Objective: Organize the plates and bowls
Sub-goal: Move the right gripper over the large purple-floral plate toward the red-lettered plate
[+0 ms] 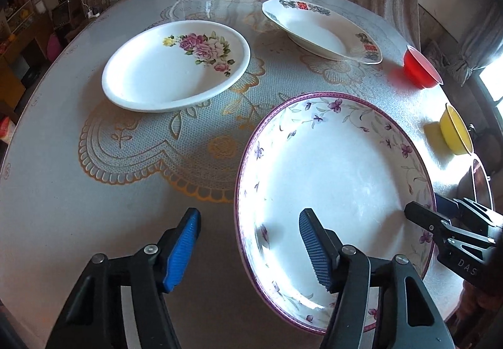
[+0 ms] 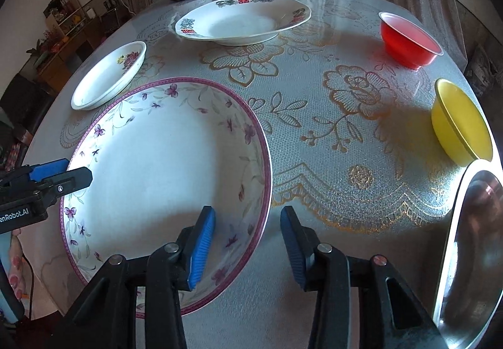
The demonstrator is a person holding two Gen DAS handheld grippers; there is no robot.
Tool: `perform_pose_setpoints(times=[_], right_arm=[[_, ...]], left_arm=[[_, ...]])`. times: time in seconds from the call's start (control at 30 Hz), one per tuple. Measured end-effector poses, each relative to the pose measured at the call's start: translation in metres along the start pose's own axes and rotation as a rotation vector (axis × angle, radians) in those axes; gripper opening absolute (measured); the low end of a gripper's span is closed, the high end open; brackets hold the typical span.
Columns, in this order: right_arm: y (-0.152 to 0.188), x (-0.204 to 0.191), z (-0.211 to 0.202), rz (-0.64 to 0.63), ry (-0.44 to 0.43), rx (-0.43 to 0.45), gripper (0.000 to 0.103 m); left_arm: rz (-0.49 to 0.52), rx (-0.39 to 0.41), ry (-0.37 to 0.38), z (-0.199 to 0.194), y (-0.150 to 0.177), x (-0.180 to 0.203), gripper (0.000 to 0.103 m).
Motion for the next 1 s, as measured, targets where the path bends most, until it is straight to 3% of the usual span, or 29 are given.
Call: perform_pose_setpoints(times=[0.17, 0.3, 0.37, 0.53, 1.0], right_arm=[[0.001, 0.003, -0.002, -0.020, -0.030, 0.021, 0.033], [-0.001, 0.001, 0.000, -0.019, -0.040, 0.025, 0.028], [-0.002, -0.001, 0.001, -0.002, -0.032, 0.026, 0.025], [-0.003, 0.004, 0.002, 0.085, -0.021, 0.025, 0.020], [-0.025, -0.005, 0.017, 0.112, 0.000, 0.033, 0.019]], left_arm=[[0.044, 0.053, -0.015, 0.002, 0.002, 0.004, 0.055], [0.103, 0.062, 0.026, 0.004, 0.001, 0.008, 0.054], [0.131, 0.049, 0.066, 0.003, 0.000, 0.011, 0.040], [0.170, 0.043, 0.080, 0.004, -0.004, 0.009, 0.033], [0.202, 0.042, 0.074, 0.013, -0.035, 0.000, 0.032]])
Point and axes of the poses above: each gripper's, at about its wrist camera, not at the fingertips, and z roughly the way its jaws point, x to its right, y to its underside, the point moved 4 cm from there along z, roughly the way its jaws point, and after that the axes turned 13 degrees about -z, right-handed, at the moved point
